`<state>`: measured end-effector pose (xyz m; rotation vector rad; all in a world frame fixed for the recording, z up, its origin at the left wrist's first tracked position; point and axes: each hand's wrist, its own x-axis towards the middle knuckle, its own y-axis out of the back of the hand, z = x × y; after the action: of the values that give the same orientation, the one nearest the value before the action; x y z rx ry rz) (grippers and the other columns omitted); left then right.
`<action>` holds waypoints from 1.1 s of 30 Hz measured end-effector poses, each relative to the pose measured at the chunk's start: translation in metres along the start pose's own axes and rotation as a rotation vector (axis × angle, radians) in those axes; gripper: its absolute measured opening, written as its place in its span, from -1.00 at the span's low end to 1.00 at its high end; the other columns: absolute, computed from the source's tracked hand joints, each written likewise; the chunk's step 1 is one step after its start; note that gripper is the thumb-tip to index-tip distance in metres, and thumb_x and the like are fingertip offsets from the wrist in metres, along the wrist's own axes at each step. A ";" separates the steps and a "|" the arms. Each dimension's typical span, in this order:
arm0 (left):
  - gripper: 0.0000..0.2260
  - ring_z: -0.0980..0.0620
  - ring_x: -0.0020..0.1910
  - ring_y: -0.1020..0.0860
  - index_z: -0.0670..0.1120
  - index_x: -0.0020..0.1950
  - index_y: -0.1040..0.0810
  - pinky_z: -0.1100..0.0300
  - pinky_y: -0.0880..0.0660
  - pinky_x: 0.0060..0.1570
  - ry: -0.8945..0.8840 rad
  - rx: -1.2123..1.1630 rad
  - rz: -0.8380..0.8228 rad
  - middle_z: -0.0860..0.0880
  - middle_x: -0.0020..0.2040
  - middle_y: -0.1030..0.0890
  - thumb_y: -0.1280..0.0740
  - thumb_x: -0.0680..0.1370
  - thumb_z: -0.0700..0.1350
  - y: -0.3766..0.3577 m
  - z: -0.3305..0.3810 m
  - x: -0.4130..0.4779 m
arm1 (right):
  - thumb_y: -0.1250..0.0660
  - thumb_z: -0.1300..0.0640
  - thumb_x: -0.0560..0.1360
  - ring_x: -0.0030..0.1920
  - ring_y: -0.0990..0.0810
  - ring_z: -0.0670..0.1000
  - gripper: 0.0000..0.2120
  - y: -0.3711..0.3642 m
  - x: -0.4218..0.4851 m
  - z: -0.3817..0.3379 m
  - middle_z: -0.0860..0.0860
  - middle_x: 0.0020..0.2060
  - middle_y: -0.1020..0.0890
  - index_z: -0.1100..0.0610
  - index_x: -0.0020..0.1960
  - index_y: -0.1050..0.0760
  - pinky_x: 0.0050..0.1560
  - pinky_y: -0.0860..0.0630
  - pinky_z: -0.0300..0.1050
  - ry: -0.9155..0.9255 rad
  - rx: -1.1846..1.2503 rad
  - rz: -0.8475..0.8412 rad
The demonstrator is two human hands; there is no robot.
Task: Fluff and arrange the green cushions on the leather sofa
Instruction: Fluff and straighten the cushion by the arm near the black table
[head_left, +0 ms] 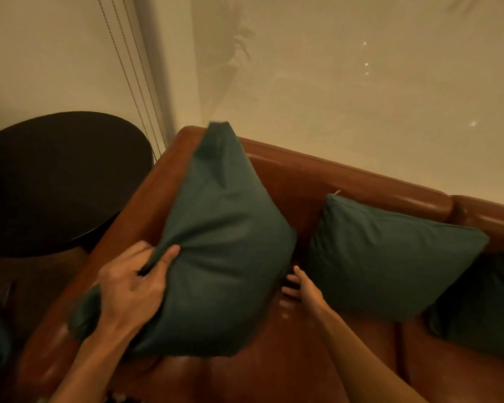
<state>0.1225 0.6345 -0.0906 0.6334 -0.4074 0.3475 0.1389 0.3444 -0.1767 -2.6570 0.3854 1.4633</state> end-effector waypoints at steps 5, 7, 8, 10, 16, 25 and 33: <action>-0.59 0.40 -0.19 -0.57 0.03 -0.16 -0.64 0.46 -0.48 -0.07 0.323 -0.224 0.025 0.19 -0.22 -0.67 -0.31 0.45 0.36 0.049 0.002 -0.001 | -0.12 -0.37 0.52 -0.01 -0.59 0.13 -0.44 -0.006 -0.003 -0.004 0.08 0.01 -0.63 0.03 0.19 -0.58 -0.14 -0.46 -0.09 0.097 0.163 -0.067; -0.61 0.45 -0.03 -0.57 0.29 -0.03 -0.67 0.44 -0.48 0.11 0.452 -0.352 -0.004 0.39 -0.07 -0.65 -0.38 0.29 0.47 0.064 -0.006 -0.008 | -0.27 -0.55 0.28 -0.17 -0.55 0.20 -0.39 -0.006 0.001 -0.012 0.19 -0.11 -0.59 -0.06 -0.05 -0.65 -0.19 -0.38 -0.07 0.134 0.259 -0.085; -0.54 0.43 0.01 -0.56 0.34 -0.02 -0.66 0.39 -0.48 0.14 0.507 -0.377 -0.023 0.39 -0.03 -0.65 -0.39 0.20 0.52 0.069 -0.009 -0.012 | -0.30 -0.57 0.23 -0.26 -0.49 0.19 -0.40 -0.006 0.001 -0.018 0.20 -0.20 -0.52 -0.06 -0.16 -0.61 -0.25 -0.30 -0.05 0.150 0.335 -0.116; -0.45 0.36 0.03 -0.59 0.32 -0.05 -0.68 0.32 -0.50 0.13 0.578 -0.395 -0.075 0.32 -0.01 -0.67 -0.43 0.07 0.55 0.072 -0.011 -0.021 | -0.18 -0.54 0.36 -0.14 -0.57 0.17 -0.39 -0.002 0.000 -0.032 0.14 -0.12 -0.62 -0.03 -0.06 -0.60 -0.17 -0.43 -0.04 0.155 0.406 -0.143; -0.76 0.42 -0.04 -0.59 0.22 -0.24 -0.71 0.43 -0.51 0.08 0.679 -0.353 -0.081 0.37 -0.15 -0.67 -0.46 0.45 -0.16 0.036 -0.018 -0.033 | -0.09 -0.55 0.37 0.23 -0.59 0.10 -0.26 0.016 -0.003 -0.047 0.02 0.15 -0.69 -0.07 0.25 -0.59 0.36 -0.42 0.12 0.256 0.347 -0.142; -0.77 -0.02 0.17 -0.56 0.00 0.26 -0.54 0.08 -0.47 0.21 1.134 -0.570 0.090 -0.02 0.16 -0.61 -0.18 0.65 -0.08 -0.064 -0.012 -0.024 | -0.21 -0.23 0.57 -0.01 -0.60 -0.17 -0.61 0.040 -0.032 -0.096 -0.16 -0.04 -0.65 0.04 0.11 -0.59 -0.01 -0.55 -0.37 0.772 0.120 0.212; -0.66 -0.09 0.01 -0.60 -0.13 0.37 -0.46 0.00 -0.54 0.01 1.188 -0.467 0.125 -0.17 0.22 -0.60 -0.22 0.59 -0.30 -0.077 -0.023 -0.028 | -0.23 -0.14 0.59 -0.25 -0.46 -0.06 -0.59 0.026 -0.063 -0.118 0.03 -0.31 -0.52 0.18 -0.22 -0.47 -0.17 -0.44 0.03 1.188 -0.097 0.468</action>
<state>0.1374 0.5856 -0.1582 -0.1196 0.6077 0.6539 0.1968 0.3080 -0.0587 -3.3321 1.0407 -0.2957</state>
